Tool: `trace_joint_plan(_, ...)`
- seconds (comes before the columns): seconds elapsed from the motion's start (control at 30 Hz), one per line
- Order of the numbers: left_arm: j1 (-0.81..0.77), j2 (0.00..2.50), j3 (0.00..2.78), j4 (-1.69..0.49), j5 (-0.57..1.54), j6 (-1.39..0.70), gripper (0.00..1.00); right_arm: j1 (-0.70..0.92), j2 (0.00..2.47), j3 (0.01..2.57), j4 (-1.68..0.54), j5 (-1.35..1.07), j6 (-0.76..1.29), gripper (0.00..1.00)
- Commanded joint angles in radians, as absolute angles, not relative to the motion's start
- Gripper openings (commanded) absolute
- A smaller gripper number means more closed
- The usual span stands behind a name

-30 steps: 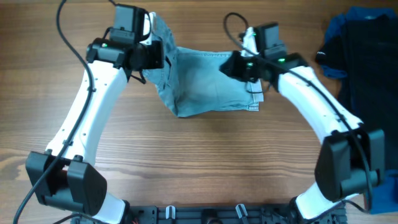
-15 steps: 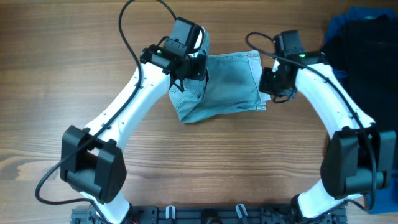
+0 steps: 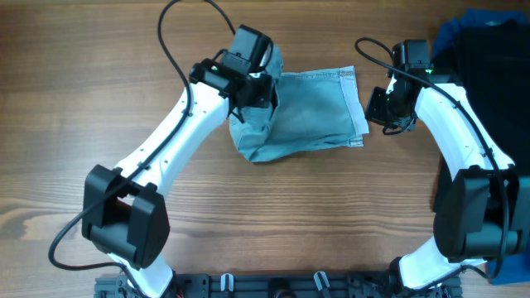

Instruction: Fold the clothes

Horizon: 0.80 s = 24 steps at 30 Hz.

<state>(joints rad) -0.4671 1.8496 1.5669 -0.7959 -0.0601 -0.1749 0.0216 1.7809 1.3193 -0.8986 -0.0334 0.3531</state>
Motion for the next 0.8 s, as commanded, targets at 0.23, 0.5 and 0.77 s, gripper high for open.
trace_joint_plan(0.23, -0.112, 1.8, 1.586, -0.808, -0.49, 0.269, 0.04, 0.019, 1.776, 1.321, -0.894, -0.073, 0.341, 0.05)
trace_joint_plan(0.5, 0.001, 1.793, 1.586, -0.675, -0.656, 0.45, 0.04, 0.02, 1.776, 1.321, -0.874, -0.09, 0.341, 0.06)
trace_joint_plan(0.77, -0.17, 1.7, 1.586, -0.663, -0.646, 0.464, 0.04, 0.02, 1.776, 1.321, -0.873, -0.106, 0.342, 0.06)
